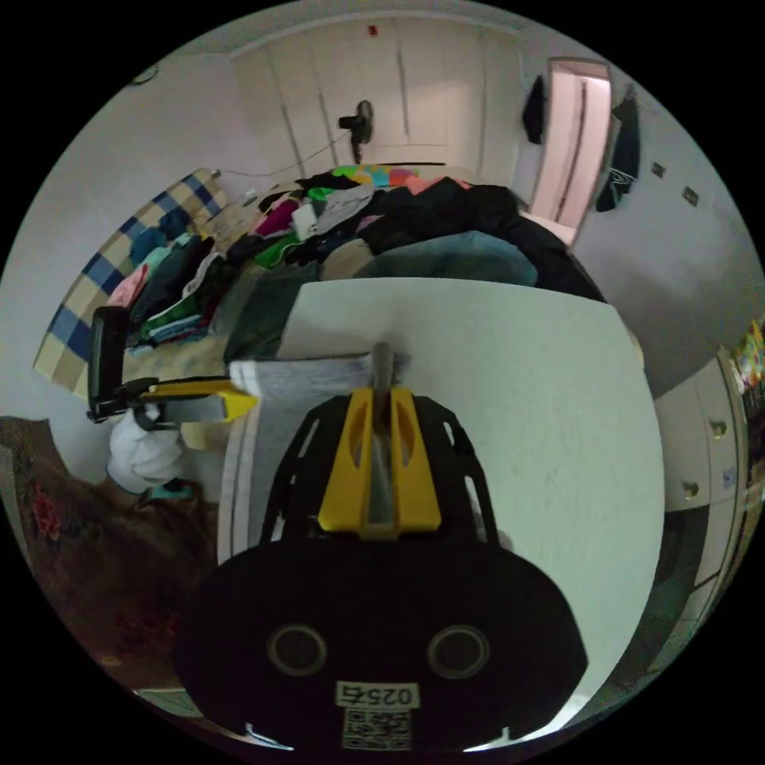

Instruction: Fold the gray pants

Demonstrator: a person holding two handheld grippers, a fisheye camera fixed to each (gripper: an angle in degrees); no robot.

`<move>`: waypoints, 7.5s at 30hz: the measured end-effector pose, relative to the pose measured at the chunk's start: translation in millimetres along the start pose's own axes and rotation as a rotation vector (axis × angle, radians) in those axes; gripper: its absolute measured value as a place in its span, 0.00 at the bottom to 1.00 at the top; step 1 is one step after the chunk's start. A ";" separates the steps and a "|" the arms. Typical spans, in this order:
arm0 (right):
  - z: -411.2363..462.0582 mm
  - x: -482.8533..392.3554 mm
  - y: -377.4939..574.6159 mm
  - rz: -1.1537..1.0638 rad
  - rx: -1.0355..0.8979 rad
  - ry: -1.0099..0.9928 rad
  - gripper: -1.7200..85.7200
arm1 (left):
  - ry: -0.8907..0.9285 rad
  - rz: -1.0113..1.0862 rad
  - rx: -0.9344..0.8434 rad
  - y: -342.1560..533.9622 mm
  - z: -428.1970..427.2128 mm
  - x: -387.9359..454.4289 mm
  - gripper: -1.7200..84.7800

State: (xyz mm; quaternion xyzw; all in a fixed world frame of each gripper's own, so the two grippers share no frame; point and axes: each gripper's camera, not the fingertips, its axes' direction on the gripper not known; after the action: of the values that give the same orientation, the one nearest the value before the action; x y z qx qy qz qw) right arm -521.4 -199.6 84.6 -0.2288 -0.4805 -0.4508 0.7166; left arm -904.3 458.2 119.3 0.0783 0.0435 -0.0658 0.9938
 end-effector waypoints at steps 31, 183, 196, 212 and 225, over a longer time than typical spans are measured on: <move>-308.4 -218.0 614.5 1.007 0.506 0.933 0.14 | 0.615 0.941 -0.533 169.7 136.4 295.1 0.06; -233.0 -164.5 569.3 0.846 0.917 0.559 0.21 | -0.106 0.381 0.011 60.2 69.4 176.2 0.05; -122.4 -135.1 341.6 0.492 0.647 0.175 0.20 | -0.176 0.070 -0.067 -40.3 94.8 77.1 0.10; -12.7 -161.1 160.4 0.439 0.508 0.320 0.20 | 0.047 0.243 -0.192 -97.5 48.6 99.2 0.01; -87.7 -128.9 249.0 0.600 0.630 0.412 0.02 | 0.470 0.776 -0.081 -57.0 29.2 118.8 0.10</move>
State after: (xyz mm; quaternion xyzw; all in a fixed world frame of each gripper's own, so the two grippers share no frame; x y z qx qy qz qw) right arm -280.4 -89.7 -42.6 -0.0351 -0.3544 -0.0926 0.9298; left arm -792.6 383.0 128.0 0.0627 0.2380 0.3327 0.9103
